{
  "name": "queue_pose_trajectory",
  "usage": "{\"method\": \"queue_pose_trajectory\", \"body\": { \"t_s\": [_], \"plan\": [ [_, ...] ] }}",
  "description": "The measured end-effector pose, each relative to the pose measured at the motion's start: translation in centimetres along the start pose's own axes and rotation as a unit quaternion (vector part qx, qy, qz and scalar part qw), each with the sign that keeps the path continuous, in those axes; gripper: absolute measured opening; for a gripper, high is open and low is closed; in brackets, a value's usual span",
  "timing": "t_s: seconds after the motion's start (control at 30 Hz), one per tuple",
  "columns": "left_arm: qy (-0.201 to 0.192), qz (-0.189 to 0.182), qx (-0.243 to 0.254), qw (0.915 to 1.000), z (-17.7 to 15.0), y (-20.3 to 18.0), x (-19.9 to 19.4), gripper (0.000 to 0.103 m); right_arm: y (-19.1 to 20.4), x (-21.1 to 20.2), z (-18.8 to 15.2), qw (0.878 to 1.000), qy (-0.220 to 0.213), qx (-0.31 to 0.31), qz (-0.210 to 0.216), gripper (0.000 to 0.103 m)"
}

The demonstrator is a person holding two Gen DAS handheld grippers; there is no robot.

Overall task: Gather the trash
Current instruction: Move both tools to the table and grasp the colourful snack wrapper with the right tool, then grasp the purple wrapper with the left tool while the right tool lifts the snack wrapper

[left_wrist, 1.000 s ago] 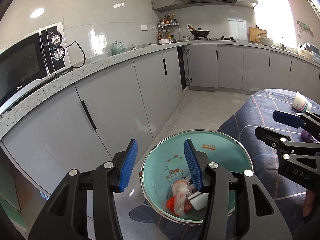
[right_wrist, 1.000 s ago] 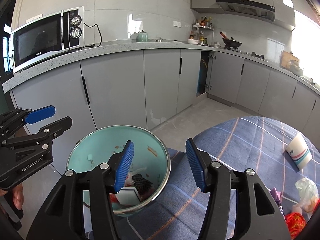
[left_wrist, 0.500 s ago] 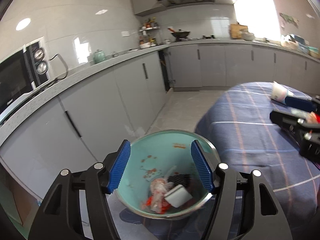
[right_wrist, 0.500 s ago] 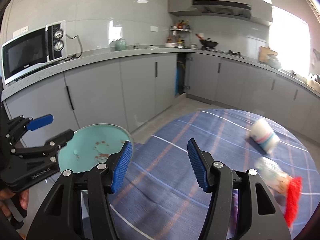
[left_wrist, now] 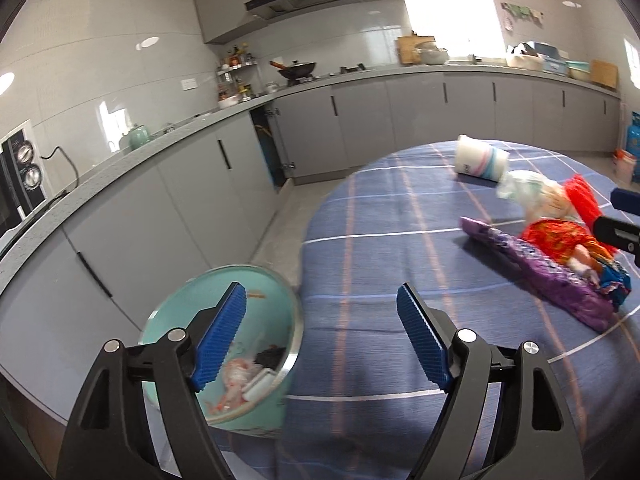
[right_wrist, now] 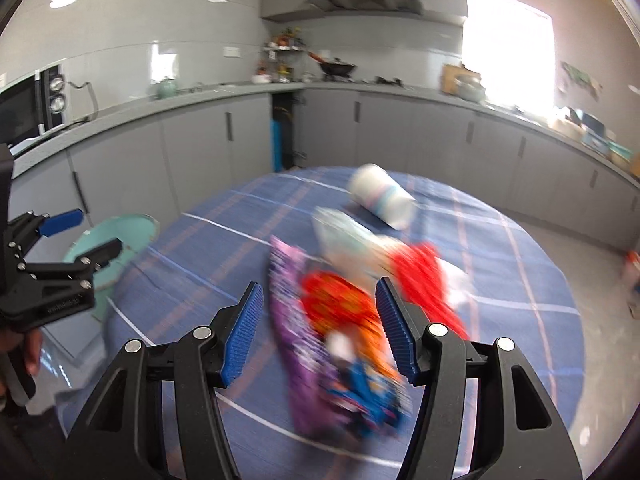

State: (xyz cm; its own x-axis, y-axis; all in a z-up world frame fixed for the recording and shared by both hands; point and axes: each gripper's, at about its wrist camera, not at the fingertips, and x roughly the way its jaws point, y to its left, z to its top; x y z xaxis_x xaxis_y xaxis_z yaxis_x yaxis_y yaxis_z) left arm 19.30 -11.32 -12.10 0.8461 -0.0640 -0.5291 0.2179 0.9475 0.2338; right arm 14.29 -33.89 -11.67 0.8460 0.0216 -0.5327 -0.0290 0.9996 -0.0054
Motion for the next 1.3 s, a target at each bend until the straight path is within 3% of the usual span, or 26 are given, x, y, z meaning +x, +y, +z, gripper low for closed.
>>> {"method": "queue_pose_trajectory", "body": {
  "t_s": [0.13,0.57,0.67,0.7,0.77,1.0,1.3],
  "plan": [
    [-0.005,-0.014,0.008,0.9999,0.3,-2.6,-0.5,0.084,-2.7,-0.1,-2.2,0.999,0.026,0.023,-0.006,0.059],
    [-0.005,-0.024,0.029,0.9993,0.9,-5.9,-0.8,0.084,-4.7,1.6,-4.2,0.996,0.072,0.051,0.018,0.056],
    [-0.001,-0.026,0.028,0.9993,0.8,-6.1,-0.6,0.084,-4.4,2.2,-4.2,0.995,0.083,0.051,0.031,0.047],
    [0.0,-0.027,0.028,0.9992,0.9,-6.2,-0.6,0.084,-4.3,2.4,-4.2,0.994,0.089,0.051,0.04,0.035],
    [0.0,-0.03,0.029,0.9991,1.0,-6.2,-0.7,0.084,-4.0,2.7,-4.4,0.992,0.099,0.056,0.06,0.029],
    [-0.007,-0.037,0.03,0.9988,1.6,-6.8,-1.3,0.084,-2.8,-0.3,-3.5,0.996,0.052,0.039,0.064,0.022],
    [-0.006,-0.064,0.041,0.9971,2.4,-10.3,-1.8,0.085,-4.9,-5.7,-3.6,0.998,-0.022,0.042,-0.028,0.022]
  ]
}}
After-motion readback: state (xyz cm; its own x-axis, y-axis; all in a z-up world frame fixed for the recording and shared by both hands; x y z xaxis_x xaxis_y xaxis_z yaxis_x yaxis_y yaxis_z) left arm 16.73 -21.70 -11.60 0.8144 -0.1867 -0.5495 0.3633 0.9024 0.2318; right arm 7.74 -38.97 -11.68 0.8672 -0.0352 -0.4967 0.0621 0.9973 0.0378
